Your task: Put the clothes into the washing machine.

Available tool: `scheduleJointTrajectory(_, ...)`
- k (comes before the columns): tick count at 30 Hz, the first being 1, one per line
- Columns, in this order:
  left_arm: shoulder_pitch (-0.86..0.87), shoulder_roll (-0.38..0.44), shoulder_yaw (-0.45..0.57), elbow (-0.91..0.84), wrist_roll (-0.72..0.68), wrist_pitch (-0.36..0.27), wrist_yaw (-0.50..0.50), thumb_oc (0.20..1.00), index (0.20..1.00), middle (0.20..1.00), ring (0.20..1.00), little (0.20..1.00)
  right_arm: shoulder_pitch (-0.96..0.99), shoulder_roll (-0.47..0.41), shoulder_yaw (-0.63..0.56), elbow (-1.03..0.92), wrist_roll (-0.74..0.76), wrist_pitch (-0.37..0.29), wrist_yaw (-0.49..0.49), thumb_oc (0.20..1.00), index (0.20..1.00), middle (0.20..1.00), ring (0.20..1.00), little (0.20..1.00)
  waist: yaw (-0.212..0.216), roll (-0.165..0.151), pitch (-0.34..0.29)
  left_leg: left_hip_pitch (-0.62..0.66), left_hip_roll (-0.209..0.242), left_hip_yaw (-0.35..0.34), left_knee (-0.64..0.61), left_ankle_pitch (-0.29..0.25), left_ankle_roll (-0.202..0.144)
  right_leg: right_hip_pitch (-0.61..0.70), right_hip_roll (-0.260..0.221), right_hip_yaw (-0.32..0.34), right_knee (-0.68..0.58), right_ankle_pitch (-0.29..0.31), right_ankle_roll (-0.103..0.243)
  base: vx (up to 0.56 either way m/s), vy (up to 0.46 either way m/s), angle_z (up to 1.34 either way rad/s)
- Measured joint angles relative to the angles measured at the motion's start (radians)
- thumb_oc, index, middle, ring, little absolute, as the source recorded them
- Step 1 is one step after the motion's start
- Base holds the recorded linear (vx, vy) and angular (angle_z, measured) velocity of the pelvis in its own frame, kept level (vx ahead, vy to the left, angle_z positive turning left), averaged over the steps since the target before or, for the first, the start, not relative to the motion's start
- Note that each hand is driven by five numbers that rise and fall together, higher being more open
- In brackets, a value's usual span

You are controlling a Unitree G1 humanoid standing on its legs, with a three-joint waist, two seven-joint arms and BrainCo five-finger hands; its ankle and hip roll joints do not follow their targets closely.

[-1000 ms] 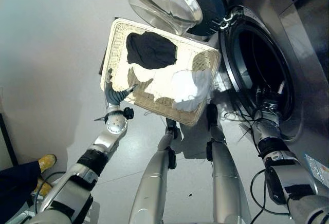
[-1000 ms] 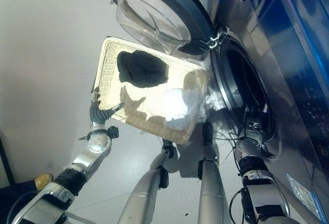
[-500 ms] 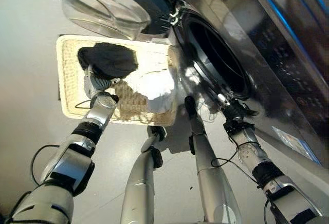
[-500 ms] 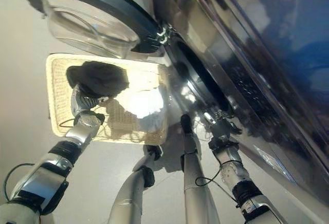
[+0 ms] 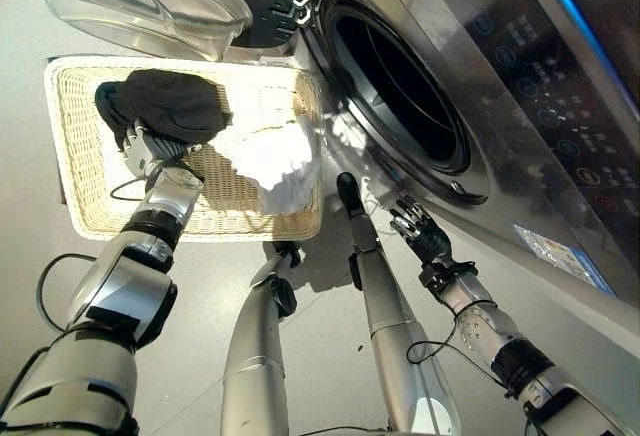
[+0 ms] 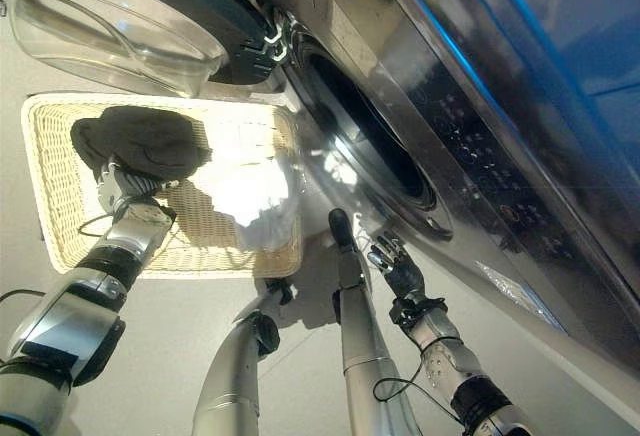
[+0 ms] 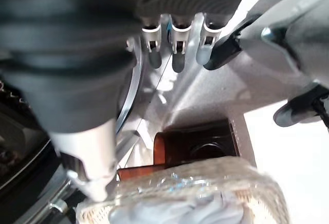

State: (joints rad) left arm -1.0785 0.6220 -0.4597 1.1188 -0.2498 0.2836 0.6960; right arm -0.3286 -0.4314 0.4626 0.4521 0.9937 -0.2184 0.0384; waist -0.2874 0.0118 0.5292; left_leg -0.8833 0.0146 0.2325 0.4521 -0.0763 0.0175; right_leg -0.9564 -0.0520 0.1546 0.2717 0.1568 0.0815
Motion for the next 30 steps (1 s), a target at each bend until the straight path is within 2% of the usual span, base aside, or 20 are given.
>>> scheduleJointTrajectory(4,-0.065,0.031,-0.022,0.015,0.0,0.034,0.014,1.0,1.0,1.0,1.0,1.0,0.002,-0.017,0.006,-0.021,0.001,-0.001,0.016,1.0,1.0,1.0,1.0,1.0,-0.002,-0.023,-0.001,-0.062,0.01,-0.001,0.04,-0.009,-0.001,-0.055,0.007,0.002,0.024,-0.001,0.002,0.01,0.017,-0.02)
scheduleJointTrajectory(8,-0.088,0.036,-0.02,0.012,-0.045,0.013,0.063,1.0,1.0,1.0,1.0,1.0,0.002,-0.015,0.005,-0.042,0.009,-0.001,0.015,1.0,1.0,1.0,1.0,1.0,-0.004,-0.039,-0.002,-0.107,0.018,-0.015,0.072,-0.014,-0.002,-0.092,0.015,0.0,0.046,-0.005,0.0,0.03,-0.011,0.02)
scheduleJointTrajectory(10,-0.1,0.033,-0.004,0.011,-0.114,-0.044,0.092,1.0,1.0,1.0,1.0,1.0,0.002,-0.014,0.007,-0.045,0.01,-0.001,0.007,1.0,1.0,1.0,1.0,1.0,-0.003,-0.047,-0.002,-0.128,0.02,-0.02,0.086,-0.017,-0.003,-0.109,0.017,-0.003,0.057,-0.009,-0.004,0.04,-0.035,0.03)
scheduleJointTrajectory(11,-0.106,0.027,0.033,0.007,-0.166,-0.106,0.103,1.0,1.0,1.0,1.0,1.0,0.001,-0.012,0.007,-0.046,0.01,-0.001,-0.002,1.0,1.0,1.0,1.0,1.0,-0.002,-0.053,-0.003,-0.144,0.02,-0.026,0.095,-0.017,-0.003,-0.125,0.017,-0.004,0.069,-0.011,-0.003,0.02,-0.036,0.04)
scheduleJointTrajectory(12,-0.107,0.025,0.043,0.003,-0.185,-0.129,0.106,1.0,1.0,1.0,1.0,1.0,0.001,-0.012,0.007,-0.047,0.01,-0.001,-0.004,1.0,1.0,1.0,1.0,1.0,-0.002,-0.055,-0.003,-0.15,0.02,-0.028,0.099,-0.017,-0.003,-0.13,0.017,-0.004,0.074,-0.012,-0.003,0.02,-0.062,0.08)
scheduleJointTrajectory(13,-0.113,0.025,0.059,-0.003,-0.249,-0.212,0.118,1.0,1.0,1.0,1.0,1.0,0.001,-0.012,0.007,-0.046,0.01,0.0,-0.006,1.0,1.0,1.0,1.0,1.0,-0.004,-0.056,-0.002,-0.173,0.02,-0.037,0.111,-0.017,-0.003,-0.147,0.017,-0.01,0.08,-0.014,-0.004,0.02,-0.072,0.09)
scheduleJointTrajectory(15,-0.115,0.013,0.08,-0.015,-0.315,-0.297,0.121,1.0,1.0,1.0,1.0,1.0,0.001,-0.01,0.009,-0.046,0.01,0.001,-0.013,1.0,1.0,1.0,1.0,1.0,-0.003,-0.057,-0.002,-0.19,0.02,-0.048,0.118,-0.017,-0.003,-0.157,0.019,-0.014,0.087,-0.014,-0.004,0.02,-0.066,0.09)
scheduleJointTrajectory(16,-0.116,0.006,0.108,-0.044,-0.372,-0.361,0.121,1.0,1.0,1.0,1.0,1.0,0.0,-0.007,0.009,-0.047,0.01,0.001,-0.018,1.0,1.0,1.0,1.0,1.0,0.0,-0.058,-0.002,-0.202,0.019,-0.057,0.125,-0.017,-0.003,-0.163,0.019,-0.02,0.092,-0.015,-0.004,0.01,-0.062,0.1)
scheduleJointTrajectory(17,-0.116,-0.006,0.112,-0.058,-0.409,-0.41,0.121,0.332,0.332,0.332,0.332,0.332,0.0,-0.001,0.008,-0.049,0.01,0.002,-0.022,1.0,1.0,1.0,1.0,1.0,0.0,-0.058,-0.002,-0.212,0.017,-0.072,0.133,-0.017,-0.002,-0.165,0.022,-0.024,0.092,-0.015,-0.004,0.02,-0.083,0.11)
scheduleJointTrajectory(18,-0.116,-0.015,0.13,-0.082,-0.454,-0.463,0.121,0.2,0.2,0.2,0.2,0.2,0.0,0.012,0.008,-0.049,0.01,0.004,-0.024,1.0,1.0,1.0,1.0,1.0,0.001,-0.07,-0.003,-0.214,0.016,-0.077,0.135,-0.017,-0.002,-0.165,0.024,-0.024,0.095,-0.015,-0.004,0.02,-0.069,0.06)
scheduleJointTrajectory(20,-0.116,-0.017,0.135,-0.105,-0.49,-0.52,0.12,0.2,0.2,0.2,0.2,0.2,-0.001,0.032,0.008,-0.05,0.01,0.006,-0.024,1.0,1.0,1.0,1.0,1.0,0.003,-0.089,-0.003,-0.215,0.014,-0.08,0.138,-0.016,-0.002,-0.166,0.025,-0.024,0.099,-0.016,-0.005,0.0,-0.02,0.02)
scheduleJointTrajectory(22,-0.117,-0.025,0.14,-0.123,-0.543,-0.612,0.12,0.2,0.2,0.2,0.2,0.2,-0.001,0.056,0.016,-0.051,0.01,0.007,-0.023,1.0,1.0,1.0,1.0,1.0,0.001,-0.114,-0.005,-0.216,0.013,-0.086,0.14,-0.016,-0.002,-0.166,0.026,-0.024,0.101,-0.016,-0.005,0.0,-0.067,0.01)
scheduleJointTrajectory(26,-0.117,-0.075,0.164,-0.184,-0.683,-0.768,0.113,0.2,0.2,0.2,0.2,0.2,-0.001,0.069,0.019,-0.049,0.01,0.007,-0.006,1.0,1.0,1.0,1.0,1.0,-0.001,-0.118,-0.005,-0.223,0.003,-0.105,0.138,-0.015,-0.001,-0.162,0.028,-0.023,0.1,-0.02,0.006,-0.01,-0.067,0.08)
scheduleJointTrajectory(30,-0.113,-0.108,0.168,-0.197,-0.718,-0.848,0.116,0.2,0.2,0.2,0.2,0.2,-0.001,0.088,0.022,-0.047,0.01,0.007,0.008,1.0,1.0,1.0,1.0,1.0,-0.005,-0.131,-0.005,-0.205,0.0,-0.106,0.128,-0.013,0.003,-0.151,0.027,-0.02,0.099,-0.018,0.002,-0.01,-0.046,0.02)
